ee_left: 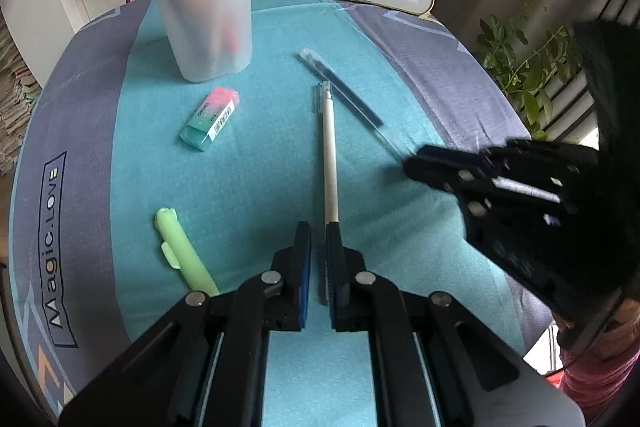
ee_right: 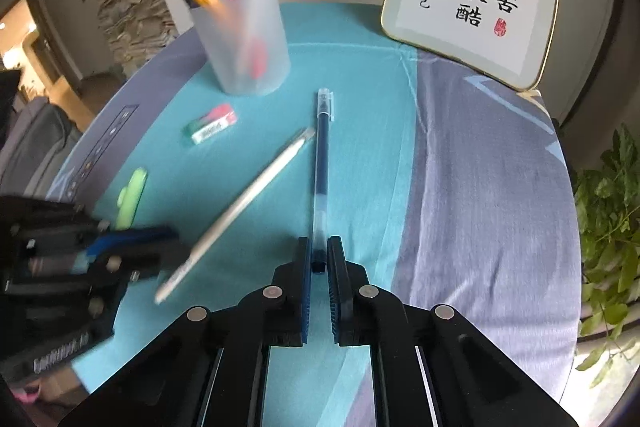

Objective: Organize stationery
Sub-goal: 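Grasp the white pen with the left tool while the right tool moves to the blue pen, then close the right tool on the blue gel pen while the left tool holds the white pen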

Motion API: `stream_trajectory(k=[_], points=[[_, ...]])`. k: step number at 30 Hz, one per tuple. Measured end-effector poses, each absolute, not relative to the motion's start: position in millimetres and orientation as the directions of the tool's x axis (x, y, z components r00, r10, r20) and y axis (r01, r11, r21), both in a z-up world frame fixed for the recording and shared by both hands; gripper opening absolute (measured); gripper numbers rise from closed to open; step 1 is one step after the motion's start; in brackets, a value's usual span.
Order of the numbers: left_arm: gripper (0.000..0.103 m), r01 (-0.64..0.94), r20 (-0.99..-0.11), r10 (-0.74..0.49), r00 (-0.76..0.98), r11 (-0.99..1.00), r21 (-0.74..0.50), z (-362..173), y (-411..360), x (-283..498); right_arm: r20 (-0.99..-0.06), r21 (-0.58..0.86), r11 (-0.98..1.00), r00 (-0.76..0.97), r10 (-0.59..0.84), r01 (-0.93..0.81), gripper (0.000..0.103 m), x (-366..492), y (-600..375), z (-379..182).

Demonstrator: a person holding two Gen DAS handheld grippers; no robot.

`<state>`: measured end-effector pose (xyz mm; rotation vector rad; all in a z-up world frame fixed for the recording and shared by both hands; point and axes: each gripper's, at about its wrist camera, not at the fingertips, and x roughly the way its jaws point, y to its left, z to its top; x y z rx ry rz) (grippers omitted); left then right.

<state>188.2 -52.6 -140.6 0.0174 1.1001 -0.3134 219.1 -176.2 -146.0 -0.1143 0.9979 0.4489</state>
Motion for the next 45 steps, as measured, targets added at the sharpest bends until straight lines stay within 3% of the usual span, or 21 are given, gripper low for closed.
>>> stream_trajectory(k=[2,5,8,10,17,23,27,45], points=[[0.010,0.262,-0.877,-0.243,0.415,0.955,-0.141,-140,-54,188,-0.838,0.105,0.903,0.452,0.306,-0.416,0.008,209,-182,-144],[0.035,0.275,-0.882,-0.247,0.402,0.951,-0.142,-143,-57,186,-0.850,0.116,0.908,0.433,0.300,-0.402,0.008,190,-192,-140],[0.031,0.286,-0.878,-0.231,0.419,0.951,-0.114,-146,-62,182,-0.863,0.115,0.911,0.414,0.289,-0.397,0.008,171,-203,-139],[0.003,0.294,-0.877,-0.227,0.424,0.950,-0.104,-146,-64,181,-0.873,0.124,0.913,0.394,0.286,-0.389,0.008,160,-208,-140],[0.005,0.296,-0.888,-0.260,0.379,0.943,-0.150,-145,-54,163,-0.872,0.135,0.900,0.382,0.307,-0.415,0.010,142,-212,-136],[0.008,0.300,-0.891,-0.259,0.372,0.942,-0.149,-138,-47,145,-0.836,0.112,0.913,0.459,0.299,-0.391,0.029,170,-207,-120],[0.017,0.275,-0.863,-0.238,0.446,0.954,-0.120,-122,-46,161,-0.840,0.105,0.917,0.459,0.289,-0.386,0.029,203,-192,-124],[0.021,0.295,-0.897,-0.203,0.392,0.952,-0.087,-142,-77,237,-0.864,0.144,0.922,0.408,0.294,-0.359,0.029,242,-182,-137]])
